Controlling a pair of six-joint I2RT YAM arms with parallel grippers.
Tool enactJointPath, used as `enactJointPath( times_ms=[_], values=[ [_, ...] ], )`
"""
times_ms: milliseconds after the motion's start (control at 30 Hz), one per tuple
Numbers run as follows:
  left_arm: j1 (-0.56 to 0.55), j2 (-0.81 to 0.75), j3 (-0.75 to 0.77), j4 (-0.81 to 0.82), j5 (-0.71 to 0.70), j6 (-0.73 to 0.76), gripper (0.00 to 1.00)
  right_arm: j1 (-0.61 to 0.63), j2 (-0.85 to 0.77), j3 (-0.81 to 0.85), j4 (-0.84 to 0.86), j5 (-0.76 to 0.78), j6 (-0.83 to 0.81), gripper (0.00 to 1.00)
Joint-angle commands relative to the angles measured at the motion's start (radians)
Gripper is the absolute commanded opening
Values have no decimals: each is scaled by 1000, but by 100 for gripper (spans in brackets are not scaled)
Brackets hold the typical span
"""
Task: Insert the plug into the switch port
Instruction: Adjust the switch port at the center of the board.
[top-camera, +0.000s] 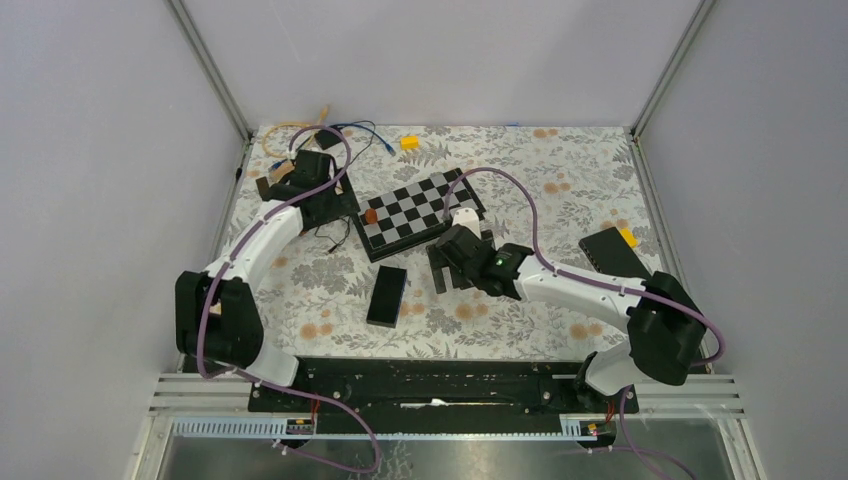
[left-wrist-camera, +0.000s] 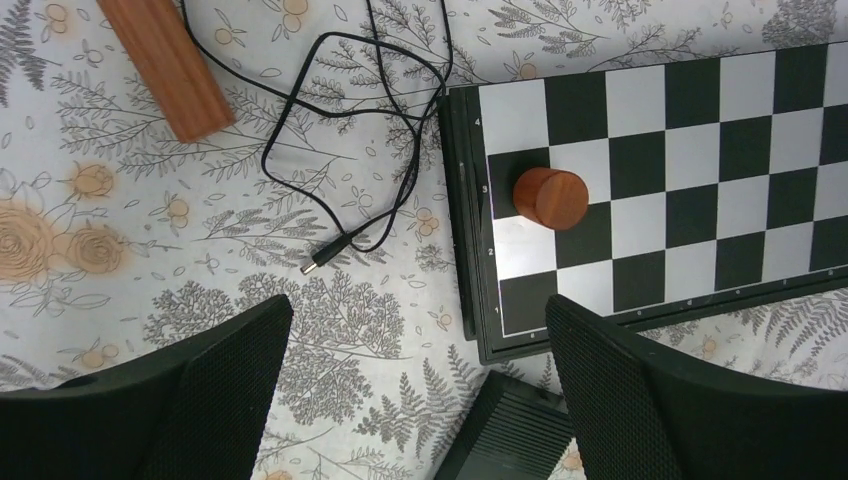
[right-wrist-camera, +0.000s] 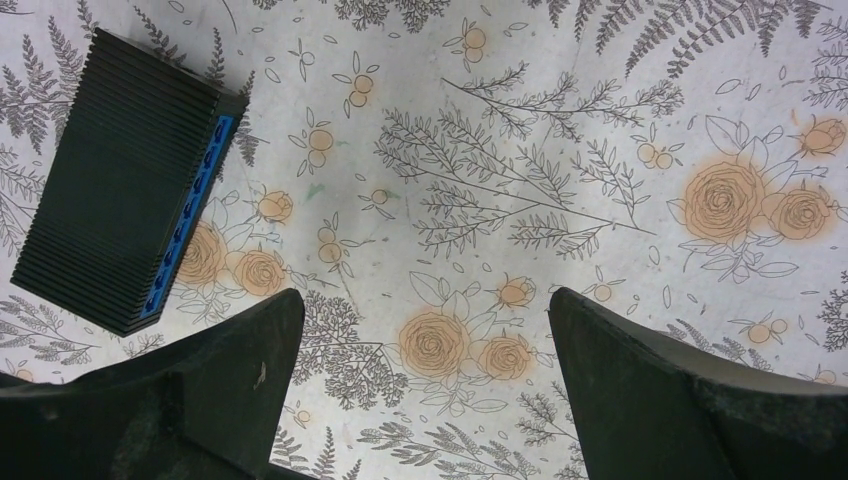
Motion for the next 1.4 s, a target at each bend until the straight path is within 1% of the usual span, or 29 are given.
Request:
enactJointPath(
  times_ms=[0, 133, 233, 333, 433, 533, 633, 700, 767, 933, 1033, 1233, 1367],
  values=[
    [0, 47, 16, 60, -15, -17, 98, -17, -37, -13, 23, -1, -37, 100],
    [-1, 69, 19, 60, -16, -3, 97, -20, -49, -33, 48, -49, -43, 100],
    [-1, 56, -4, 68, -14, -1, 97, -19, -59, -64, 106, -83, -44, 100],
    [0, 30, -37, 73, -15, 0, 97, -20, -24, -58, 163, -122, -62, 100],
    [1, -11, -67, 71, -22, 2, 98, -26, 68, 24, 155, -117, -84, 100],
    [27, -62, -94, 74, 41, -14, 98, -41, 177, 147, 117, -124, -83, 100],
    [40, -114, -129, 76, 78, -30, 98, -43, 273, 257, 107, -177, -92, 99],
    [42, -145, -153, 74, 76, -30, 98, -40, 329, 335, 97, -216, -77, 99],
    [44, -171, -171, 69, 64, -26, 98, -28, 381, 387, 85, -221, -57, 99],
    [61, -212, -199, 57, 44, -9, 98, 53, 508, 544, 14, -122, -79, 100],
    [72, -224, -205, 54, 43, -5, 98, 74, 579, 620, -17, -55, -91, 100],
    [86, -231, -211, 53, 43, 0, 98, 84, 681, 719, -35, -62, -150, 100],
    [90, -231, -224, 55, 48, 0, 98, 100, 727, 756, -48, -56, -191, 100]
  ],
)
